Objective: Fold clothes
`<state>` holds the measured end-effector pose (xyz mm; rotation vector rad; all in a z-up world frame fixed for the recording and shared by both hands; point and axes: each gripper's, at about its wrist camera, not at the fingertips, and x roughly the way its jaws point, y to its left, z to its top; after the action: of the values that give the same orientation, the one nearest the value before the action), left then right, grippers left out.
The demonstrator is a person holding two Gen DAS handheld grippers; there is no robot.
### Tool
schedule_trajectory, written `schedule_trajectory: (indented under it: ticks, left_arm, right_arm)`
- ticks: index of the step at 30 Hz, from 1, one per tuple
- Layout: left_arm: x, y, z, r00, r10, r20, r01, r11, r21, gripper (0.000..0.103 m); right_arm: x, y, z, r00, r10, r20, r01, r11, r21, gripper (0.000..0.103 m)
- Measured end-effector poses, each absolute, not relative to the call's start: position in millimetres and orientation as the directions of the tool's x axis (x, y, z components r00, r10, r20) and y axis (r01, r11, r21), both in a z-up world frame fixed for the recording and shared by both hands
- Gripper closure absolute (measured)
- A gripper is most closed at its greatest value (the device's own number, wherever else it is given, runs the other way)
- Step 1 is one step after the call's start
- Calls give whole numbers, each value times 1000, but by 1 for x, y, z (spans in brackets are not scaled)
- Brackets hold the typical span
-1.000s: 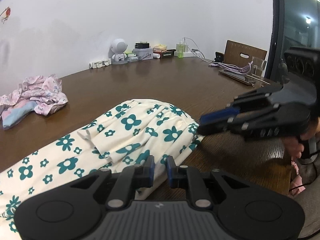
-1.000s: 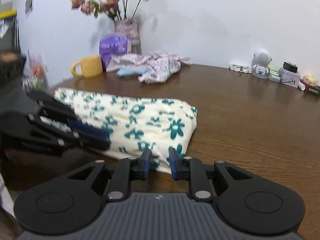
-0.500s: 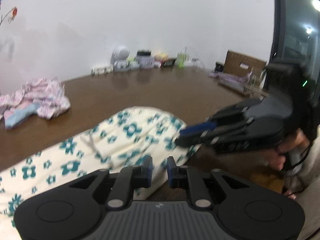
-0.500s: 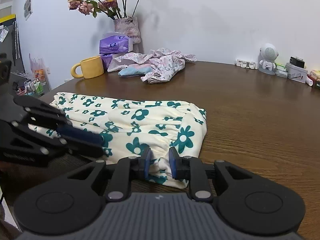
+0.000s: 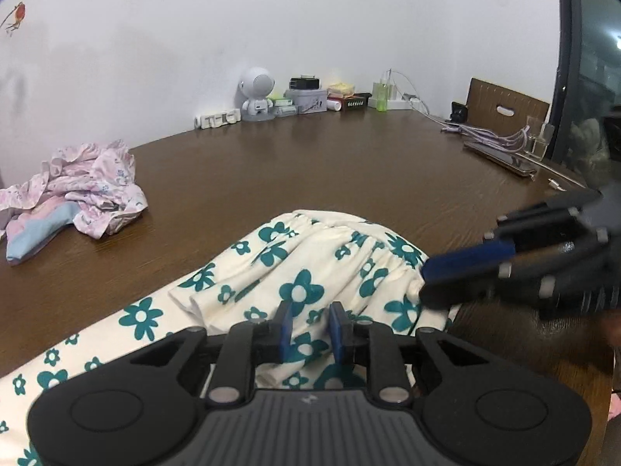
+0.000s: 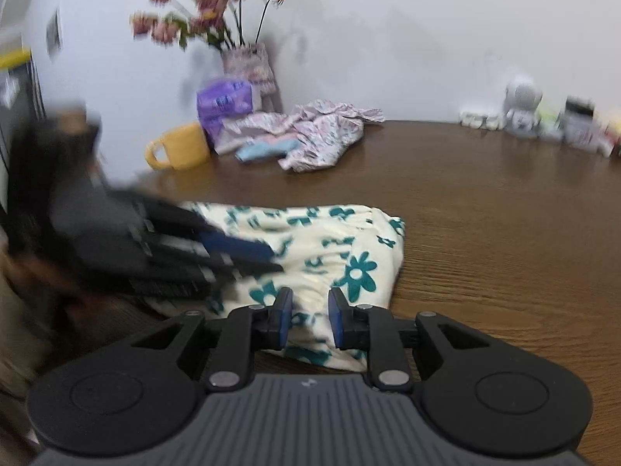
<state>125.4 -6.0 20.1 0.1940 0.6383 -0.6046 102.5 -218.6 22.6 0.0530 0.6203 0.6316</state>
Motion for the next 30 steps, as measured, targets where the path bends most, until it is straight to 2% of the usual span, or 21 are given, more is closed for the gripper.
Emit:
schedule_trajectory:
  ticks: [3, 11, 15, 17, 19, 25, 28, 30]
  left_arm:
    - [125, -3, 20, 641, -470, -608, 581, 814, -17, 83]
    - [123, 1, 18, 647, -480, -592, 582, 813, -24, 83]
    - [118, 3, 33, 668, -527, -526, 581, 811, -75, 80]
    - [113, -1, 40, 683, -536, -496, 592, 804, -52, 69]
    - [111, -7, 43, 693, -532, -487, 591, 806, -39, 66]
    - [123, -16, 32, 700, -458, -548, 537, 844, -19, 69]
    - [129, -13, 23, 683, -442, -582, 529, 848, -23, 78]
    - [129, -13, 17, 675, -442, -590, 535, 845, -21, 78]
  right_arm:
    - [115, -224, 27, 653, 558, -513, -506, 824, 253, 82]
    - [133, -207, 16, 684, 485, -545, -477, 862, 169, 82]
    - [136, -203, 14, 694, 464, -551, -469, 872, 144, 82]
    - [135, -202, 14, 697, 459, -551, -467, 874, 137, 82]
    - [134, -200, 13, 701, 454, -551, -465, 876, 130, 82]
    - [132, -197, 12, 711, 438, -550, -459, 882, 110, 82]
    - [132, -196, 12, 716, 433, -548, -457, 884, 101, 82]
    - [130, -198, 13, 712, 448, -540, -462, 879, 121, 75]
